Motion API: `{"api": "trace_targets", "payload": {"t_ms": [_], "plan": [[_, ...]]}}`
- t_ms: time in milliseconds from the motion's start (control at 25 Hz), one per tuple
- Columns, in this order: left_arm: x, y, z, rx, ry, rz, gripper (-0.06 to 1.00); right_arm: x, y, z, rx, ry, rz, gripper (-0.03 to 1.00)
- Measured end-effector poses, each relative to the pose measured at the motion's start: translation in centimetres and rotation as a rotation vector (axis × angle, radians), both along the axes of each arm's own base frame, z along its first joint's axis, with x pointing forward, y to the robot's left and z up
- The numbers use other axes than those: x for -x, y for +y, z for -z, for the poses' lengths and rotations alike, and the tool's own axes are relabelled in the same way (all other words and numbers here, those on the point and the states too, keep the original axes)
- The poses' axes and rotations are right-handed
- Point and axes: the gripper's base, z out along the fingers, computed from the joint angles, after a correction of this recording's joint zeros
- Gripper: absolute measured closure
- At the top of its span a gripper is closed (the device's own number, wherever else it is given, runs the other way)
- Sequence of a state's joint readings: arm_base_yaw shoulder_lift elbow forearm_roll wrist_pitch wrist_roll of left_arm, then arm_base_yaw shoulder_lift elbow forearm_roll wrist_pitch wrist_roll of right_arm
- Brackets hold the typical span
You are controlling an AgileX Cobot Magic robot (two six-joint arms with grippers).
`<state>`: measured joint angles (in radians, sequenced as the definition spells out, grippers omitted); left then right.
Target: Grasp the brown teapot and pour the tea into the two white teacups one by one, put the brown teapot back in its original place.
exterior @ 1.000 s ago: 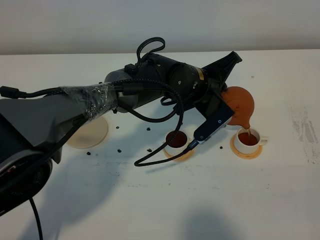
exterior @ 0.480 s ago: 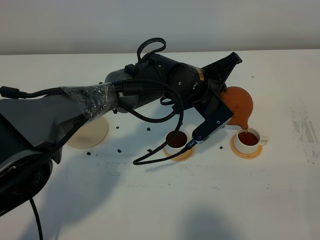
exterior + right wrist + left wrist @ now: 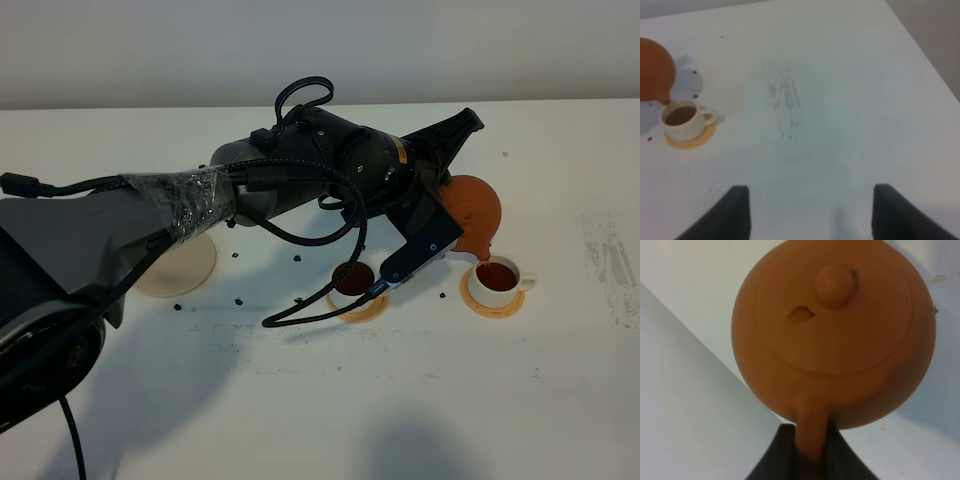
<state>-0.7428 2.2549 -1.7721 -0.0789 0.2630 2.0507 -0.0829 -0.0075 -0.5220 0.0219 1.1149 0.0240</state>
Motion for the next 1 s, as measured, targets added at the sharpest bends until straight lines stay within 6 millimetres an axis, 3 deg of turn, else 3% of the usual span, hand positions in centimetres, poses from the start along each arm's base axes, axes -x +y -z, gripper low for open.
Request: {"api": "trace_targets", "payload": {"t_ms": [1000], "plan": [[0.38, -0.39, 0.02, -0.025, -0.020, -0.002, 0.87, 0.00, 0.00, 0.00, 0.000, 0.000, 0.000, 0.46]]}}
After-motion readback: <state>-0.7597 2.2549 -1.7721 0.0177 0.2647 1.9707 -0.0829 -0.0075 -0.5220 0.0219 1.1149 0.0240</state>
